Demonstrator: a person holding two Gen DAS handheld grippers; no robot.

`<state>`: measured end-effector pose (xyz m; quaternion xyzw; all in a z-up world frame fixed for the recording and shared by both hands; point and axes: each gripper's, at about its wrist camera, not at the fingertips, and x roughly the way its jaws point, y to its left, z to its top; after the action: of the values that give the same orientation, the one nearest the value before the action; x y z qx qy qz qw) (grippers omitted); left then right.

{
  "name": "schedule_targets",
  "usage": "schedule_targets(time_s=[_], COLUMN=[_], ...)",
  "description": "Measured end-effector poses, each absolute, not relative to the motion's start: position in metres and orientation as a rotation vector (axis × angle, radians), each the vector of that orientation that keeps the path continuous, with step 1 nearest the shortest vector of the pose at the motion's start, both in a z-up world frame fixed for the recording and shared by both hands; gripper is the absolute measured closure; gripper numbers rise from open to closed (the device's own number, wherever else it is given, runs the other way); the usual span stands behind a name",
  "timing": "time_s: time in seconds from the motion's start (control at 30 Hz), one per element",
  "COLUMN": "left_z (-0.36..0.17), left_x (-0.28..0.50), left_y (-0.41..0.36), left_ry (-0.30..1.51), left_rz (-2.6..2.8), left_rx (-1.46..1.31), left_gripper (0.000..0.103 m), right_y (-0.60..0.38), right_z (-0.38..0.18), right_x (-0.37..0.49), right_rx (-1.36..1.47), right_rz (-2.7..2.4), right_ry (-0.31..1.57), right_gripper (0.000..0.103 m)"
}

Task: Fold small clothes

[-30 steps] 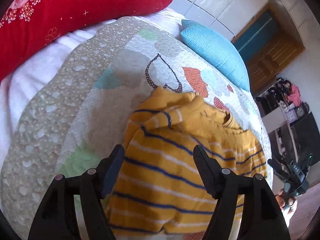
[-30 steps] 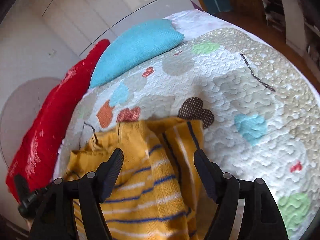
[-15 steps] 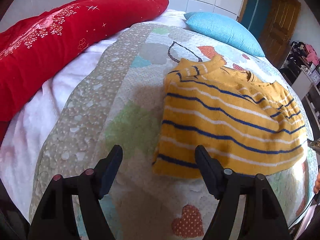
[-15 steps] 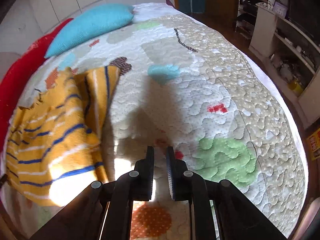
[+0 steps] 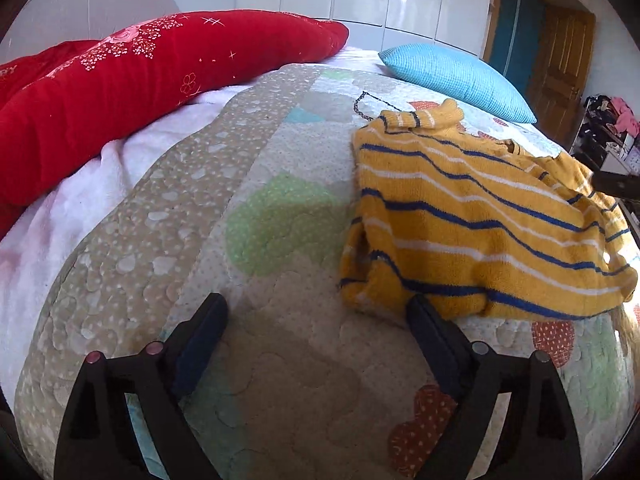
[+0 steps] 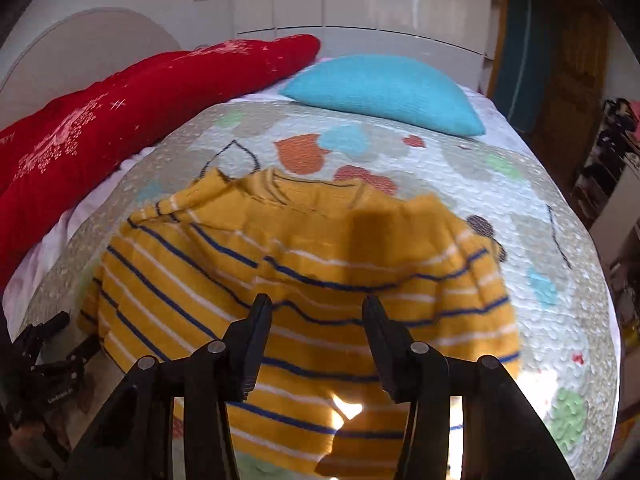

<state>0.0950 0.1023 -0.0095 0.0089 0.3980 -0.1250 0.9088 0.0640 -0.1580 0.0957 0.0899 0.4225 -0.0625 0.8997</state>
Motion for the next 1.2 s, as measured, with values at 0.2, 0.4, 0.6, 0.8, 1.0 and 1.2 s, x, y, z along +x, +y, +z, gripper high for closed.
schedule_targets(time_s=[0.2, 0.4, 0.6, 0.8, 1.0, 1.2], left_z=[-0.011, -0.012, -0.012, -0.012, -0.012, -0.013], left_x=[0.092, 0.091, 0.090, 0.091, 0.092, 0.094], left_y=[0.103, 0.108, 0.108, 0.108, 0.107, 0.105], left_ry=[0.792, 0.781, 0.782, 0.784, 0.788, 0.796], left_rz=[-0.273, -0.294, -0.295, -0.293, -0.287, -0.277], left_rx=[0.005, -0.030, -0.030, -0.027, -0.016, 0.004], left_gripper=[0.011, 0.011, 0.011, 0.011, 0.011, 0.011], right_y=[-0.085, -0.044, -0.046, -0.083, -0.160, -0.253], right_z=[0.071, 0.039, 0.041, 0.081, 0.057, 0.036], right_x=[0.171, 0.264, 0.278, 0.210, 0.136, 0.086], right_rx=[0.105, 0.026, 0.022, 0.077, 0.122, 0.201], right_rz=[-0.051, -0.068, -0.101, -0.079, -0.142, -0.355], right_ry=[0.960, 1.073, 1.069, 0.953, 1.029, 1.026], right_gripper=[0.052, 0.051, 0.039, 0.038, 0.037, 0.012])
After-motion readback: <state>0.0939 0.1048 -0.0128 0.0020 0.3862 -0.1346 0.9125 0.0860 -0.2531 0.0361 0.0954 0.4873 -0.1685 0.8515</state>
